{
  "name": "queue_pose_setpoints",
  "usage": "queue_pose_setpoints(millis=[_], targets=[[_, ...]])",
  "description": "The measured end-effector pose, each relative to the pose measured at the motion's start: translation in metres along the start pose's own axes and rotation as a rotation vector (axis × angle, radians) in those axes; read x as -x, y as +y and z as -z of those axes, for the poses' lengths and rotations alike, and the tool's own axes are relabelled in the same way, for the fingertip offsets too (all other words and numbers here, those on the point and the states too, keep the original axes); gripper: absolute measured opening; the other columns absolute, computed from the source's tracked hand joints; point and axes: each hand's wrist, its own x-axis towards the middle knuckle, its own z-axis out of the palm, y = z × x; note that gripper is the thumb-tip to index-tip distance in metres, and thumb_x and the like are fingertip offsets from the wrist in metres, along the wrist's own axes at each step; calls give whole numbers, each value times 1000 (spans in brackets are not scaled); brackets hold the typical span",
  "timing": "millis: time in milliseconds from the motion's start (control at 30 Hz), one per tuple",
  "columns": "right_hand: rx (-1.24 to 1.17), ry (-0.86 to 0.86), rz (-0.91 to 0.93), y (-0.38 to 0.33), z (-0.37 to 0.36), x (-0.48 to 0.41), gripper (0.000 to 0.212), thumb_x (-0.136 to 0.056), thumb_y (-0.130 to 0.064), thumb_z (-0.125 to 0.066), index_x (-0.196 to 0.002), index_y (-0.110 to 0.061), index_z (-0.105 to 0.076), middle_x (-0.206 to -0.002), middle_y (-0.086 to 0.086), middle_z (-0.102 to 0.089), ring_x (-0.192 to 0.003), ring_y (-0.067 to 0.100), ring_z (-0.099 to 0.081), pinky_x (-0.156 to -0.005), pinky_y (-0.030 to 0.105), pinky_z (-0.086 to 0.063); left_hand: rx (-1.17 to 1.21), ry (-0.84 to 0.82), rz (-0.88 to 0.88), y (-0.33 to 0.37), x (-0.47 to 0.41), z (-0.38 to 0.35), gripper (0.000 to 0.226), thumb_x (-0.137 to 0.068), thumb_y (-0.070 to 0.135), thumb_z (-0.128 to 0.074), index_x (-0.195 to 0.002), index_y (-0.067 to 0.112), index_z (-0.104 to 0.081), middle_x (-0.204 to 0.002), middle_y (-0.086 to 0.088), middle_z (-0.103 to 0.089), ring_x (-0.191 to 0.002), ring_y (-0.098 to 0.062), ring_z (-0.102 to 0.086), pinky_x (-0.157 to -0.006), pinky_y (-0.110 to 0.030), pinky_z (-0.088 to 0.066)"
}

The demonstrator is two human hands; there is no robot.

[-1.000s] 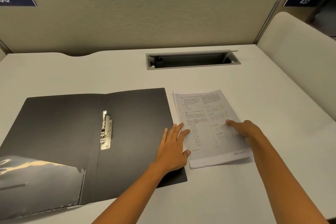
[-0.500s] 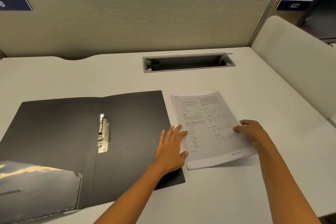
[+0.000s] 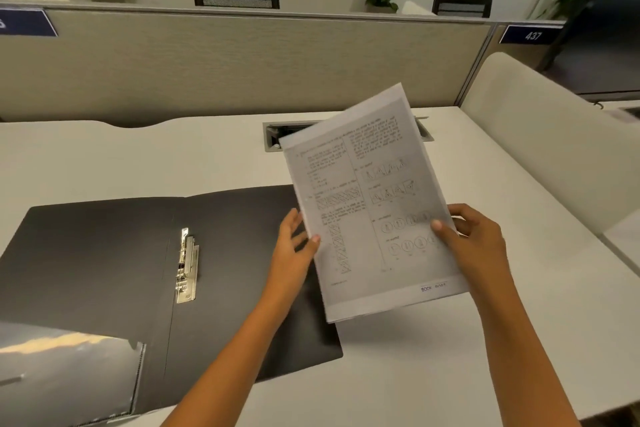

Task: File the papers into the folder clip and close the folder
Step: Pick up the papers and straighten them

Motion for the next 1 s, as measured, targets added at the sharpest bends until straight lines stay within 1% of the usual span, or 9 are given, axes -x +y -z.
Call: queue_pose_setpoints(millis=[100,200,333,467,567,700,833,933,1000], targets=[[-178,-65,29,-18,-22,12,8,-85,-19,-66,-92,-23,-66,-93,0,-74,-83,20,-70,-70,37,-57,126,93,-52,29,0,14,37,-92,22,-56,-127,17,-48,-120,0,-64,-104,-17,-65,-83,-38,-57],[-138,-54,141,-26,-56,24,5,-91,-22,-58,-97,-23,-58,-97,-10,-68,-81,10,-67,-64,18,-55,73,276,-175,52,5,30,21,-93,23,-54,-114,19,-55,-107,2,-69,-94,-16,-68,-73,-36,-59],[-177,-40,184,-33,-101,41,13,-94,-24,-51,-105,-27,-45,-100,-18,-57,-85,4,-62,-64,2,-49,-53,420,-332,71,14,49,25,-93,24,-53,-118,23,-53,-110,5,-64,-100,-13,-63,-75,-28,-58],[-358,-89,187,-41,-131,54,20,-94,-20,-51,-99,-37,-43,-101,-21,-58,-94,-3,-61,-69,4,-49,-201,555,-441,73,26,65,29,-91,37,-51,-119,30,-51,-111,10,-62,-102,-12,-61,-76,-19,-56],[-401,-65,174,-37,-145,62,19,-94,-21,-52,-96,-37,-43,-100,-17,-59,-95,2,-62,-69,4,-49,-257,599,-436,64,33,73,17,-94,37,-44,-108,31,-50,-102,9,-61,-96,-4,-60,-73,-21,-58],[-424,-68,104,-27,-157,71,21,-95,-16,-51,-97,-36,-43,-102,-17,-57,-97,13,-62,-71,5,-50,-264,630,-348,47,44,72,37,-92,44,-37,-113,17,-48,-108,-4,-60,-97,-18,-59,-75,-36,-58],[-433,-67,105,-25,-160,74,17,-96,-16,-47,-98,-33,-44,-104,-15,-57,-98,15,-61,-74,7,-51,-204,652,-298,37,50,70,51,-89,48,-36,-127,14,-47,-119,-7,-59,-105,-23,-57,-83,-39,-55],[-420,-44,115,-24,-160,73,17,-95,-17,-47,-99,-34,-44,-105,-17,-57,-97,14,-61,-74,6,-50,-187,657,-287,36,52,71,60,-86,59,-34,-125,15,-46,-117,-4,-59,-102,-21,-58,-78,-38,-57],[-409,-42,109,-20,-162,74,19,-96,-17,-47,-98,-35,-43,-104,-18,-56,-97,13,-60,-73,4,-48,-202,656,-272,32,53,72,55,-88,55,-34,-122,14,-48,-115,-3,-59,-101,-20,-58,-77,-38,-57]])
